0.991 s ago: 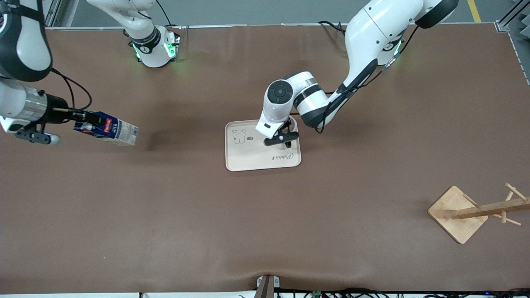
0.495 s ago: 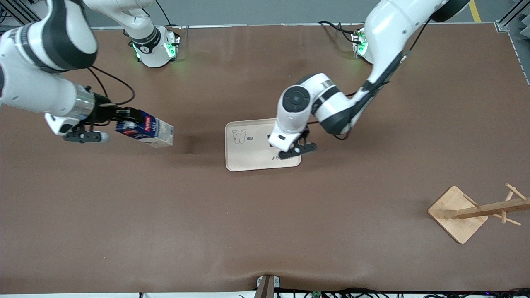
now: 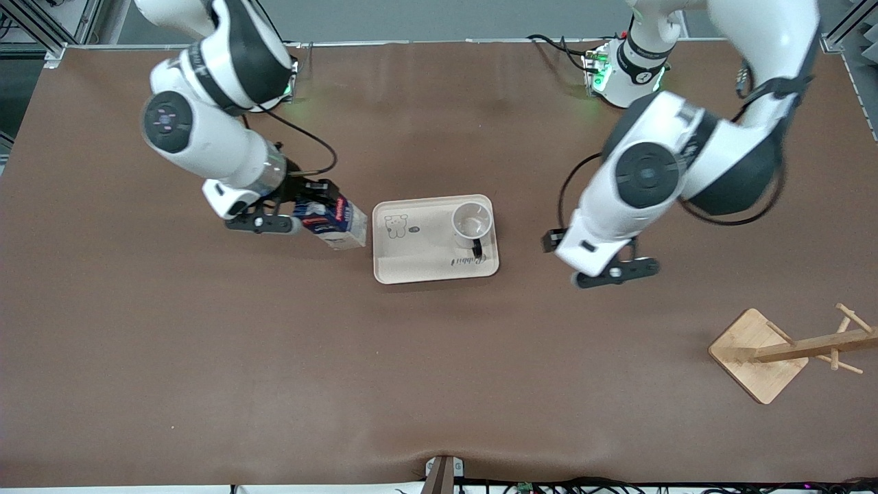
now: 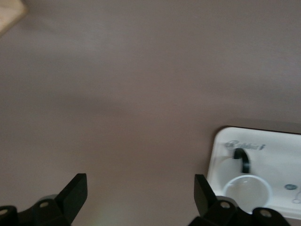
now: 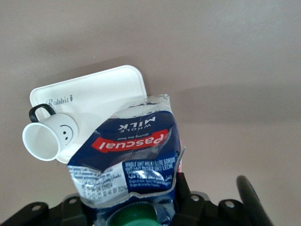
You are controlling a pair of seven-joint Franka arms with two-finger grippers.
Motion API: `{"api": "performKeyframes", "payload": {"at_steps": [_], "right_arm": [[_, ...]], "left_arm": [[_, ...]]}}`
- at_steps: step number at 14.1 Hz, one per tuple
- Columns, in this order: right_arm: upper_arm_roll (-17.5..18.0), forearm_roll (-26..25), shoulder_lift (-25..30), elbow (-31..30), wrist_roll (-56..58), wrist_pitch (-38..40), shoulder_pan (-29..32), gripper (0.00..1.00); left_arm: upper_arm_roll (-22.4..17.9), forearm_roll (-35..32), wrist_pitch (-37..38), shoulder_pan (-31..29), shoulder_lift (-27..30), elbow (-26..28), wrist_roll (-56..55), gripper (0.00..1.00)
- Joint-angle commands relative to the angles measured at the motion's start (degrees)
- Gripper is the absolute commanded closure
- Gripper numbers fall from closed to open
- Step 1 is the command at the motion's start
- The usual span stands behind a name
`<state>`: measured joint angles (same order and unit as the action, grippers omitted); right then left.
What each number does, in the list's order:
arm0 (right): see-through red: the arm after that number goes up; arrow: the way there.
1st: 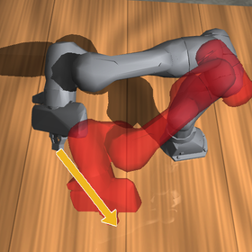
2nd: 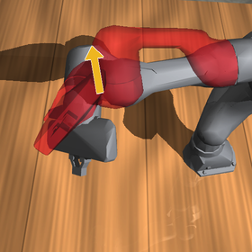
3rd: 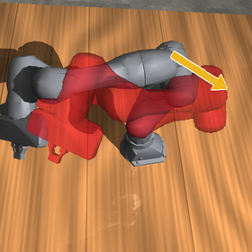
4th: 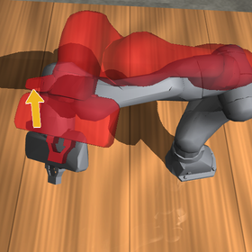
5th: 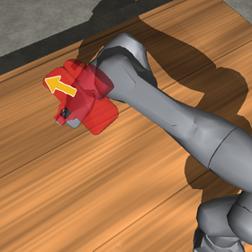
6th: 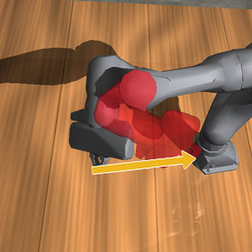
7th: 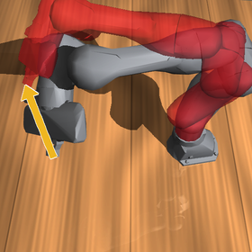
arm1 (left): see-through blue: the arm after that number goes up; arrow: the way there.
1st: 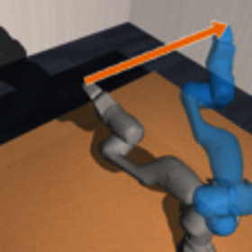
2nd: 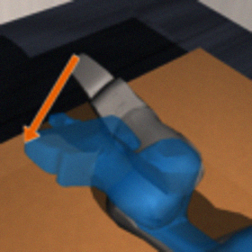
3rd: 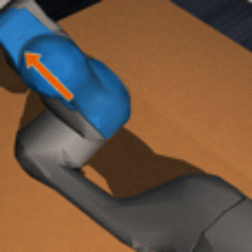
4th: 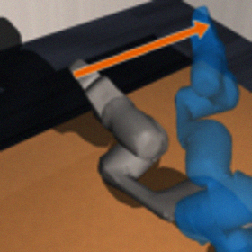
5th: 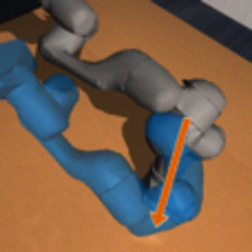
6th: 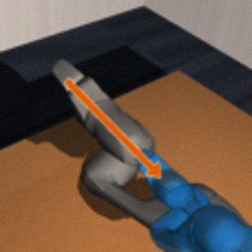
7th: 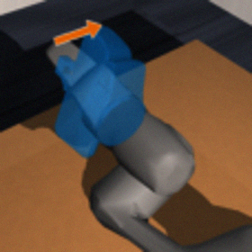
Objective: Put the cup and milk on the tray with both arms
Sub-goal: 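Open the left gripper and withdraw while the right gripper carries milk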
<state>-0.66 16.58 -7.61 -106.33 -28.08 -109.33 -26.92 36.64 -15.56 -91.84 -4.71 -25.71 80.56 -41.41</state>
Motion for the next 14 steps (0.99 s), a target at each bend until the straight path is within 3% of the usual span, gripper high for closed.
{"api": "performKeyframes", "payload": {"at_steps": [1, 3, 5, 7, 8, 9, 11, 13, 14], "right_arm": [[-0.84, 0.2, -3.98, 3.41, -1.89, -0.17, -2.42, 1.0], [-0.84, 0.03, -6.0, 3.85, -6.25, -3.76, -6.02, 1.0], [-0.93, -0.49, -7.5, 3.42, -11.46, -5.1, -8.22, 1.0], [-0.93, -0.76, -8.91, 3.24, -12.09, -5.1, -8.58, 1.0], [-0.93, -0.76, -9.0, 3.06, -12.79, -5.19, -9.19, 0.99], [-0.93, -0.76, -9.43, 3.06, -15.06, -5.45, -9.98, 0.92], [-0.93, -0.85, -11.1, 2.98, -18.32, -9.03, -11.91, 0.92], [-1.01, -1.98, -13.04, 2.8, -17.55, -11.07, -12.19, 0.91], [-1.01, -4.52, -13.3, 2.8, -17.45, -11.42, -12.01, 0.84]], "left_arm": [[0.45, 0.45, 2.81, -4.85, 4.95, 0.48, 3.61, 0.0], [0.01, -0.96, 3.07, -6.36, 7.25, -2.33, 5.89, 0.0], [0.53, -0.7, 4.48, -11.62, 8.74, -2.86, 6.86, 0.0], [0.19, -0.61, 4.48, -12.86, 11.72, -2.87, 10.27, 0.0], [0.45, -0.52, 4.48, -13.91, 13.22, -2.69, 12.3, 0.0], [0.54, -0.52, 4.48, -14.53, 15.41, -2.6, 13.62, 0.0], [-0.25, 1.05, 4.48, -14.63, 18.67, -1.64, 17.04, 0.0], [-8.9, 8.92, 4.39, -12.71, 20.87, -0.67, 23.09, 0.0], [-13.91, 11.67, 4.31, -9.91, 21.57, -0.58, 26.17, 0.0]]}}
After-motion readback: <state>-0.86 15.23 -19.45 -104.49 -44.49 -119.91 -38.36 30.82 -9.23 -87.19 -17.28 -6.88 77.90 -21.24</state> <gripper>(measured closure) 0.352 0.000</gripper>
